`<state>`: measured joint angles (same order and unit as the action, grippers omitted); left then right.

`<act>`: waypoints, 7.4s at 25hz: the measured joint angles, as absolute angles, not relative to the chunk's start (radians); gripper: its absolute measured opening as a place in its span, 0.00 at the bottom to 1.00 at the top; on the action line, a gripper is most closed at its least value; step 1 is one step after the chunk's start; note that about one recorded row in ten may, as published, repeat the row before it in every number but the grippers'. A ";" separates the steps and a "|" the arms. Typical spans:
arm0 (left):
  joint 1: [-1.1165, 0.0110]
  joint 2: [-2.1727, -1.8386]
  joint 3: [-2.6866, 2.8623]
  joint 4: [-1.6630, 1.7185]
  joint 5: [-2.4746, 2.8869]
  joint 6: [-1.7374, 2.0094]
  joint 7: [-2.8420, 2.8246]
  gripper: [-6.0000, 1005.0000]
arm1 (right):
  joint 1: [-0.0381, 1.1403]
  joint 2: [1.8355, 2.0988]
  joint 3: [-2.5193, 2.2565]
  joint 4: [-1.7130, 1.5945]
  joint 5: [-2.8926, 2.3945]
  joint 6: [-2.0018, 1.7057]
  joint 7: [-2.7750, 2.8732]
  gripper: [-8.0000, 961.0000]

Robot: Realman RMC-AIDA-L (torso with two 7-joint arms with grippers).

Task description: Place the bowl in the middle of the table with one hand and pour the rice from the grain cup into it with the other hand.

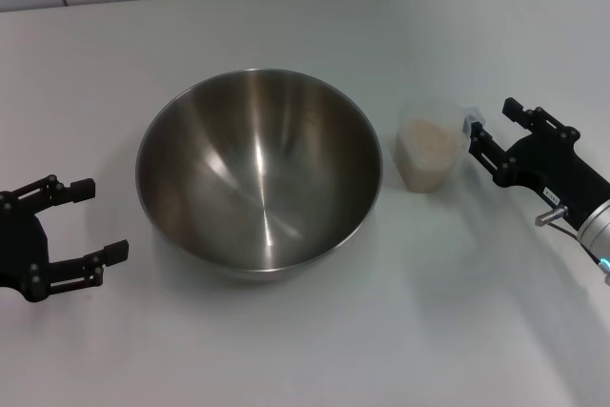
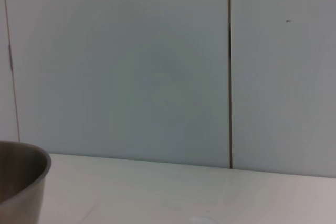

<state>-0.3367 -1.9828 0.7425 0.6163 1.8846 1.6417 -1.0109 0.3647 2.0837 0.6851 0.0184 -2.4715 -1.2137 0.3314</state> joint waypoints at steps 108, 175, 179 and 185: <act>-0.376 -1.994 0.742 0.621 1.924 1.700 -1.020 0.86 | 0.375 2.087 0.695 0.421 -2.107 -1.220 -0.215 0.05; -0.374 -1.997 0.742 0.621 1.924 1.699 -1.013 0.86 | 0.237 2.068 0.512 0.221 -2.318 -1.356 0.270 0.85; -0.372 -1.997 0.742 0.621 1.924 1.703 -1.013 0.86 | 0.286 2.056 0.505 -0.030 -2.512 -1.660 0.523 0.85; -0.374 -1.997 0.742 0.621 1.924 1.722 -1.011 0.86 | 0.414 2.017 0.303 -0.367 -2.605 -1.948 0.783 0.85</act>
